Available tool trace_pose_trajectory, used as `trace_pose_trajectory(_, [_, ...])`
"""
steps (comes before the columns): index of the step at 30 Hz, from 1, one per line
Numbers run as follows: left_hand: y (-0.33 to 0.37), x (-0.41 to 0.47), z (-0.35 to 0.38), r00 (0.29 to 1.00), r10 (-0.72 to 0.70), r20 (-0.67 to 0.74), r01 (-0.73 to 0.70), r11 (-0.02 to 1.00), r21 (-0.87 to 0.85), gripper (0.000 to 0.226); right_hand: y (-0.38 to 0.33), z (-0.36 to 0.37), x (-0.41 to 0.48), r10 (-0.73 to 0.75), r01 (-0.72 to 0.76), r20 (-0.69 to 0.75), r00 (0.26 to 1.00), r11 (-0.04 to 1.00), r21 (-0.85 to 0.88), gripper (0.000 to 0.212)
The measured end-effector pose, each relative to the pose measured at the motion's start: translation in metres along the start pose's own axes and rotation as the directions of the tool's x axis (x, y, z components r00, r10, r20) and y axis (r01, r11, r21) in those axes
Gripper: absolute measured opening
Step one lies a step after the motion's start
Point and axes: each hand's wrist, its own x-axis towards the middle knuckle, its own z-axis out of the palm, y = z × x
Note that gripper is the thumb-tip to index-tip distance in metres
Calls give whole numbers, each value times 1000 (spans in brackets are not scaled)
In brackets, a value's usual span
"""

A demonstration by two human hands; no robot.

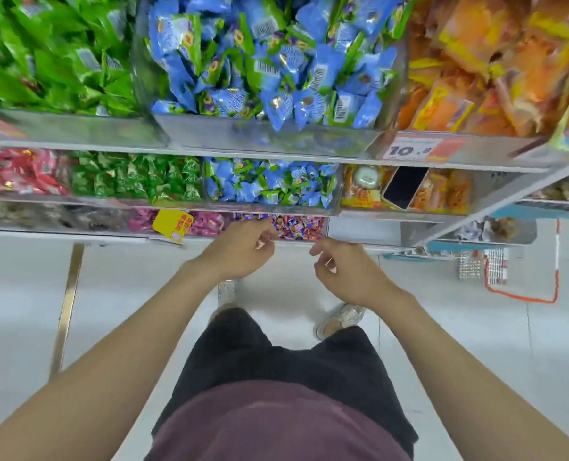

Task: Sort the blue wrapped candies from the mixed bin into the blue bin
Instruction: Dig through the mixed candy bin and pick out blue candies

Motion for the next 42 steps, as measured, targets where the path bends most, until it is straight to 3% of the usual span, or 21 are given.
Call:
trace_pose_trajectory(5, [-9,19,55,993,-85,-82,83,996,-20,23,69,-4,21,-74,80,67,995,993,-89,27])
trace_pose_trajectory(12, [-95,111,154,993,-40,-114,54,991,124,26,145,93,126,-133,121,-79,988,984,-133,29])
trace_pose_trajectory(15, [-146,148,209,959,29,-281,1,994,107,30,183,152,182,-186,147,-176,967,966,-215,31])
trace_pose_trajectory(18, [-191,175,254,861,115,-496,-78,992,96,31,214,202,232,-272,197,-360,892,953,-232,19])
trace_pose_trajectory(21, [-222,196,288,704,236,-669,-164,972,171,24,234,237,263,-421,293,-558,715,905,-308,13])
trace_pose_trajectory(24, [-229,202,312,562,285,-777,-244,954,174,19,253,266,270,-538,350,-614,578,843,-409,16])
trace_pose_trajectory(26, [-223,199,313,489,349,-799,-299,928,222,17,256,278,271,-586,350,-590,556,809,-473,20])
trace_pose_trajectory(28, [-218,194,307,465,383,-798,-293,917,269,16,255,284,271,-611,296,-550,569,776,-556,23])
trace_pose_trajectory(35, [-239,168,301,600,420,-681,-244,906,345,24,249,276,265,-575,104,-500,647,717,-689,25])
trace_pose_trajectory(40, [-261,173,294,721,293,-628,-22,916,401,33,245,257,251,-500,11,-498,709,713,-701,30])
trace_pose_trajectory(42, [-262,175,295,724,310,-617,-30,907,420,35,245,256,246,-496,-13,-492,715,695,-719,24])
